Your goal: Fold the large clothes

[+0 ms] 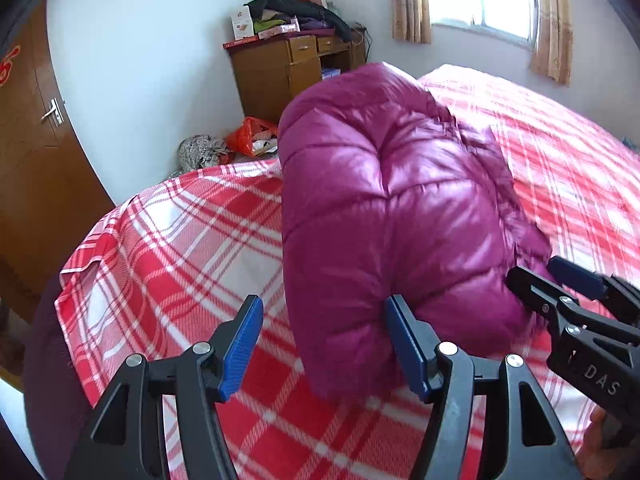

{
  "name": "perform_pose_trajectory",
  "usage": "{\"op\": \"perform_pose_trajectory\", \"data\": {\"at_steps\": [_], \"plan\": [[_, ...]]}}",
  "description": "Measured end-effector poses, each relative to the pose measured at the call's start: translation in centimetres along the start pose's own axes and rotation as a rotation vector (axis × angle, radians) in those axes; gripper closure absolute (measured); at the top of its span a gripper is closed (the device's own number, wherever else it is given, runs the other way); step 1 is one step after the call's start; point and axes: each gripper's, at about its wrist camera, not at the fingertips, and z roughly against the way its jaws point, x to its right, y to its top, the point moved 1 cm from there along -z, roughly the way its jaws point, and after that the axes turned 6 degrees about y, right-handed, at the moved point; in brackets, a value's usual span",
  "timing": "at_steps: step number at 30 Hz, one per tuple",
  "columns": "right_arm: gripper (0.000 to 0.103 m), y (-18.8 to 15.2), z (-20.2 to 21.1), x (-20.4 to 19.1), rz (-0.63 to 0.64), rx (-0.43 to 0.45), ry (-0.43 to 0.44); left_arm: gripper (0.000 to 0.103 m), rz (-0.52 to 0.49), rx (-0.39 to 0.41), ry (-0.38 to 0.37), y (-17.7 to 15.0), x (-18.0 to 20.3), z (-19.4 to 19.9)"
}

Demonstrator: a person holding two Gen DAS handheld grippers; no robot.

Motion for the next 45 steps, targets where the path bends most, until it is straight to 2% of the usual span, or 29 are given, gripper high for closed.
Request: {"op": "perform_pose_trajectory", "data": {"at_steps": [3, 7, 12, 15, 17, 19, 22, 24, 26, 29, 32, 34, 37, 41, 45], "plan": [[0.04, -1.0, 2.0, 0.0, -0.013, 0.019, 0.005, 0.039, -0.007, -0.002, -0.017, -0.7, -0.3, 1.4], [0.022, -2.3, 4.8, 0.0, -0.043, 0.047, -0.009, 0.039, -0.02, 0.003, -0.021, -1.1, -0.6, 3.7], [0.018, -3.3, 7.7, -0.4, -0.046, 0.083, -0.016, 0.039, -0.042, -0.007, -0.039, -3.7, -0.7, 5.8], [0.015, -4.0, 9.0, -0.7, -0.055, 0.088, -0.029, 0.038, 0.001, -0.051, -0.055, -5.4, -1.3, 5.9], [0.014, -4.4, 9.5, -1.0, -0.055, 0.078, -0.036, 0.038, 0.031, -0.093, -0.105, -6.6, -1.5, 5.8], [0.014, -4.6, 9.9, -1.3, -0.049, 0.073, -0.037, 0.038, 0.026, -0.091, -0.14, -7.3, -1.5, 6.1], [0.015, -4.6, 10.6, -2.3, -0.012, 0.11, -0.018, 0.038, 0.007, -0.042, -0.13, -7.4, -1.7, 6.7], [0.016, -3.4, 10.6, -3.2, 0.037, 0.13, 0.002, 0.038, 0.018, -0.008, -0.122, -7.2, -2.3, 7.2], [0.041, -1.1, 10.3, -4.1, 0.088, 0.158, 0.028, 0.038, 0.058, 0.023, -0.134, -6.9, -3.5, 7.5], [0.049, 3.4, 8.3, -5.6, 0.186, 0.174, 0.052, 0.038, 0.101, 0.059, -0.117, -6.4, -5.3, 7.4], [0.05, 8.6, 4.2, -6.7, 0.244, 0.167, 0.044, 0.038, 0.115, 0.094, -0.065, -5.4, -6.8, 6.8], [0.05, 11.8, 0.3, -6.5, 0.233, 0.138, 0.046, 0.038, 0.125, 0.1, -0.036, -5.0, -7.6, 6.3], [0.052, 15.4, -7.2, -5.9, 0.209, 0.034, 0.058, 0.038, 0.136, 0.084, 0.009, -4.2, -9.0, 5.0], [0.055, 16.7, -15.3, -4.2, 0.147, -0.111, 0.073, 0.038, 0.168, 0.087, 0.044, -3.3, -11.0, 3.7], [0.055, 15.4, -18.9, -2.3, 0.132, -0.142, 0.081, 0.038, 0.191, 0.105, 0.093, -1.9, -12.2, 2.5]]}}
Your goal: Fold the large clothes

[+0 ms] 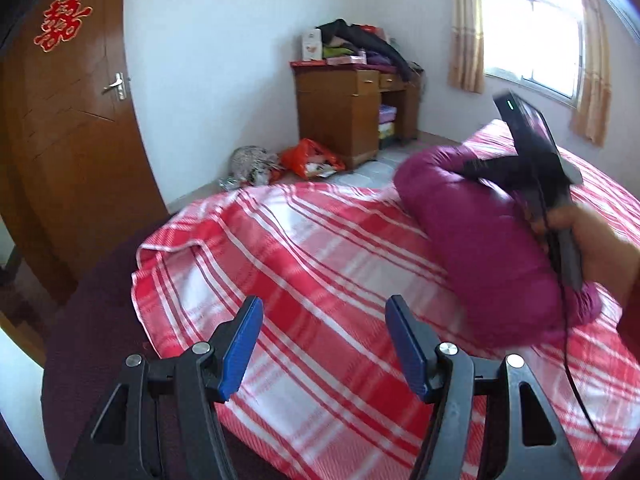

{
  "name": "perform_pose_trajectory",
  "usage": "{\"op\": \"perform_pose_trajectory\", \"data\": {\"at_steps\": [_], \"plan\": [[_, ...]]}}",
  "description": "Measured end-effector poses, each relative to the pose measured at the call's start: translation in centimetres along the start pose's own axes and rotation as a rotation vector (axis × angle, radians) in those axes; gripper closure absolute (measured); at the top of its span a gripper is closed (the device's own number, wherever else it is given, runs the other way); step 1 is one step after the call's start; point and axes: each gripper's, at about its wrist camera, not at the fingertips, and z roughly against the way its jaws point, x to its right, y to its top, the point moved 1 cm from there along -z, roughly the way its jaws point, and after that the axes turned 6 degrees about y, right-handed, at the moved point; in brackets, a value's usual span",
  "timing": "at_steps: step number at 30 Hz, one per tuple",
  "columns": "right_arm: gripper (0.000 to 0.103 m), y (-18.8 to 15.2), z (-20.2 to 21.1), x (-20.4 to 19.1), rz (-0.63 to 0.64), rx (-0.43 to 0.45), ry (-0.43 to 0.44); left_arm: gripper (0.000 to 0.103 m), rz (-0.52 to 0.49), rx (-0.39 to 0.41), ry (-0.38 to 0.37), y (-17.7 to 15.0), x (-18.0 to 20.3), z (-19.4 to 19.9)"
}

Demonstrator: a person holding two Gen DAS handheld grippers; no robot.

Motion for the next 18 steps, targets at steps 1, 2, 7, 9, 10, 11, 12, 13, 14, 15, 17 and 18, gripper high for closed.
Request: {"op": "perform_pose_trajectory", "data": {"at_steps": [1, 2, 7, 9, 10, 11, 12, 13, 14, 15, 17, 18], "plan": [[0.054, -0.2, -0.4, 0.5, -0.013, -0.01, 0.008, 0.038, 0.0, -0.01, 0.01, 0.5, 0.1, -0.7], [0.054, -0.2, -0.8, 1.4, -0.057, -0.029, 0.03, 0.038, 0.011, -0.036, 0.016, 1.2, 0.3, -1.6], [0.051, -1.1, 4.3, 1.1, -0.095, 0.035, 0.046, 0.038, 0.152, -0.133, -0.042, 4.1, 0.3, -5.1], [0.043, -2.6, 8.5, 0.7, -0.119, 0.133, 0.076, 0.038, 0.157, -0.133, -0.009, 4.7, 1.0, -5.4], [0.027, -3.8, 10.5, 0.4, -0.134, 0.166, 0.075, 0.038, 0.149, -0.126, 0.003, 4.9, 1.3, -5.2], [0.016, -5.0, 12.2, 0.2, -0.143, 0.19, 0.061, 0.038, 0.128, -0.109, 0.014, 5.0, 1.9, -4.7], [0.015, -6.2, 13.8, -0.2, -0.147, 0.212, 0.051, 0.038, 0.111, -0.097, 0.02, 5.1, 2.3, -4.3], [0.015, -7.5, 15.2, -0.4, -0.15, 0.229, 0.047, 0.038, 0.087, -0.08, 0.029, 5.1, 2.9, -3.7], [0.015, -8.7, 16.5, -0.5, -0.153, 0.244, 0.039, 0.038, 0.072, -0.072, 0.035, 4.9, 3.5, -3.1], [0.015, -9.8, 17.5, -0.7, -0.156, 0.257, 0.022, 0.038, 0.065, -0.07, 0.033, 4.9, 3.9, -2.7], [0.015, -11.5, 19.3, -0.9, -0.166, 0.274, -0.037, 0.038, 0.056, -0.058, 0.013, 4.7, 4.7, -1.3], [0.015, -12.0, 20.0, -0.8, -0.173, 0.281, -0.061, 0.038, 0.052, -0.052, 0.004, 4.6, 5.1, -0.8]]}}
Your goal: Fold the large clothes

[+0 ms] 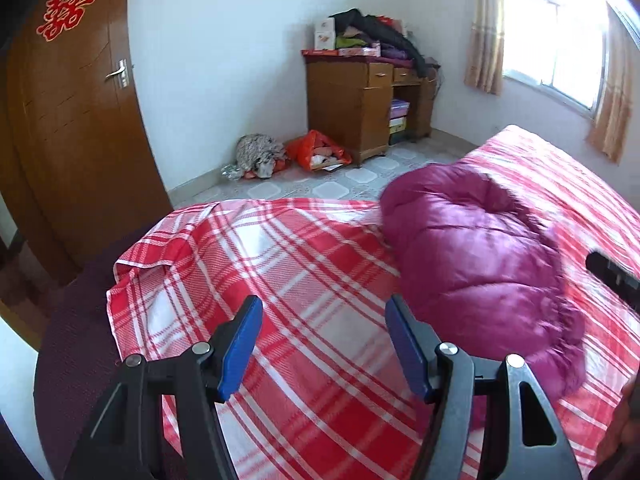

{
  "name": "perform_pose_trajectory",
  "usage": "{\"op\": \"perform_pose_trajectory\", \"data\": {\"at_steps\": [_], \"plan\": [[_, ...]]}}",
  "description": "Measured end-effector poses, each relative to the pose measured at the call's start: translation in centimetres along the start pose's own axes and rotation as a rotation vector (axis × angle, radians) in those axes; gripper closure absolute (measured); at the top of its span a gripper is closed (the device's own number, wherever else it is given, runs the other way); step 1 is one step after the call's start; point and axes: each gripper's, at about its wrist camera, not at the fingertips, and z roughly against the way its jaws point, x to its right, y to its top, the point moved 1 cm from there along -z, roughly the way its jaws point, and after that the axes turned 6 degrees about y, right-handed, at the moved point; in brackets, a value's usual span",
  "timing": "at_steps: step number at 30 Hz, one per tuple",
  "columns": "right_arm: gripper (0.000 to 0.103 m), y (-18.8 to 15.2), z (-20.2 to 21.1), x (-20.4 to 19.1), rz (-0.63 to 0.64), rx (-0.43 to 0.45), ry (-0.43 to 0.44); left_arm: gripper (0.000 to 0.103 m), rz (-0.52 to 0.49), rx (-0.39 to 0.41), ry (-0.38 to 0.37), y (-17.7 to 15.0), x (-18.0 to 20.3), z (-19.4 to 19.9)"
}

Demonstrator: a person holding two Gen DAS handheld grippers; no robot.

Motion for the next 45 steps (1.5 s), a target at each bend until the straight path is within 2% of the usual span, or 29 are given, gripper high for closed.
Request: {"op": "perform_pose_trajectory", "data": {"at_steps": [4, 7, 10, 12, 17, 20, 24, 26, 27, 31, 37, 45], "plan": [[0.015, -2.6, 3.4, 0.5, -0.035, 0.004, -0.057, 0.038, -0.068, 0.026, -0.004, -1.3, 1.9, 2.2], [0.015, -4.0, 5.2, 0.5, -0.05, -0.001, -0.075, 0.038, -0.125, 0.044, 0.046, -2.8, 3.0, 3.8], [0.01, -5.7, 6.9, 0.2, -0.031, -0.016, -0.126, 0.037, -0.146, 0.045, 0.057, -4.5, 3.0, 4.8], [0.01, -6.5, 8.0, -0.1, -0.017, -0.008, -0.126, 0.037, -0.143, 0.031, 0.042, -5.5, 2.7, 5.4], [0.008, -7.0, 11.3, -1.6, 0.009, 0.098, -0.133, 0.037, -0.104, 0.022, -0.002, -6.9, 1.3, 7.3], [0.002, -6.7, 13.5, -3.1, 0.035, 0.19, -0.125, 0.037, -0.099, 0.071, -0.022, -6.7, 1.2, 9.3], [0.0, -6.4, 15.8, -5.0, 0.084, 0.293, -0.133, 0.037, -0.111, 0.167, -0.013, -6.5, 1.1, 11.8], [0.0, -6.2, 16.5, -5.4, 0.093, 0.326, -0.14, 0.034, -0.116, 0.209, -0.014, -6.3, 1.0, 13.0], [0.0, -6.2, 16.8, -5.6, 0.097, 0.342, -0.141, 0.029, -0.121, 0.225, -0.009, -6.2, 1.0, 13.4], [0.0, -6.2, 17.8, -6.2, 0.119, 0.403, -0.15, 0.027, -0.122, 0.297, -0.001, -6.1, 0.8, 15.0], [0.0, -6.4, 18.5, -6.1, 0.122, 0.436, -0.168, 0.026, -0.112, 0.305, -0.025, -6.0, 0.9, 15.7], [0.0, -6.7, 18.2, -5.7, 0.114, 0.414, -0.16, 0.025, -0.132, 0.333, -0.018, -6.4, 1.4, 16.2]]}}
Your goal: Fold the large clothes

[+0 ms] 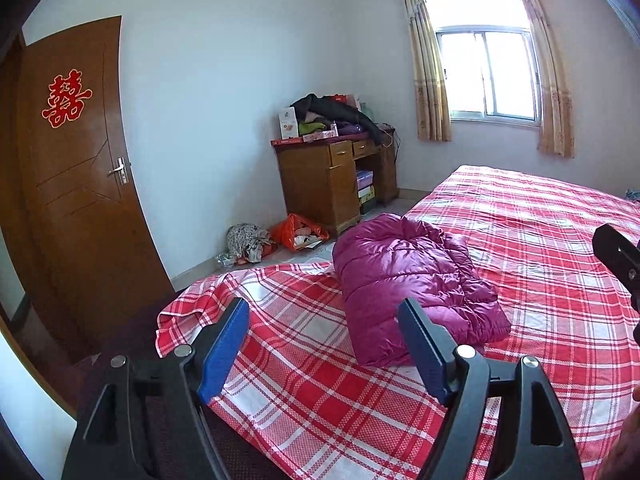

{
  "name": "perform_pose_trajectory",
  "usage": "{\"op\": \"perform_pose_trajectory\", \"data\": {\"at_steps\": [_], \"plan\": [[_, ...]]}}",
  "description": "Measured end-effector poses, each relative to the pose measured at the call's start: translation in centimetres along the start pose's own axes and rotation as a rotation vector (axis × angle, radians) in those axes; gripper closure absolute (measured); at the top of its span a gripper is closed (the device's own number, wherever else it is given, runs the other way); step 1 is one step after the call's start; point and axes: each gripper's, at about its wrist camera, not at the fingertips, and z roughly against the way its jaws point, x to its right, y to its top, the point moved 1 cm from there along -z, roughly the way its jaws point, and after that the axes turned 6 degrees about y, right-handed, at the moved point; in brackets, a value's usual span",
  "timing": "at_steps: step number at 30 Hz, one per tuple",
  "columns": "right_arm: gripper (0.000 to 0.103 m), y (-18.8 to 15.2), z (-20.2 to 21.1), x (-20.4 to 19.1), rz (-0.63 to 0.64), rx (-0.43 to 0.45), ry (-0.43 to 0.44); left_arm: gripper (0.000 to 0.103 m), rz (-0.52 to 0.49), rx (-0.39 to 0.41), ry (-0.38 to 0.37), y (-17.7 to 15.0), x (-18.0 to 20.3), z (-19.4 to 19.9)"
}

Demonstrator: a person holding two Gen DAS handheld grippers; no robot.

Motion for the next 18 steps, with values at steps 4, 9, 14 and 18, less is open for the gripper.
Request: {"op": "perform_pose_trajectory", "data": {"at_steps": [4, 9, 14, 18], "plan": [[0.0, 0.01, 0.2, -0.24, 0.008, 0.006, 0.001, 0.025, 0.01, -0.002, 0.0, 0.08, -0.14, 0.03], [0.0, 0.01, 0.27, -0.18, 0.002, 0.004, 0.005, 0.025, 0.016, -0.001, 0.002, 0.05, -0.22, 0.17], [0.0, -0.05, 0.32, -0.13, -0.001, 0.001, 0.004, 0.024, 0.014, 0.001, 0.004, 0.04, -0.11, 0.2], [0.0, 0.03, 0.48, -0.1, -0.002, 0.005, 0.003, 0.024, 0.018, -0.002, 0.0, 0.05, -0.14, 0.25]]}}
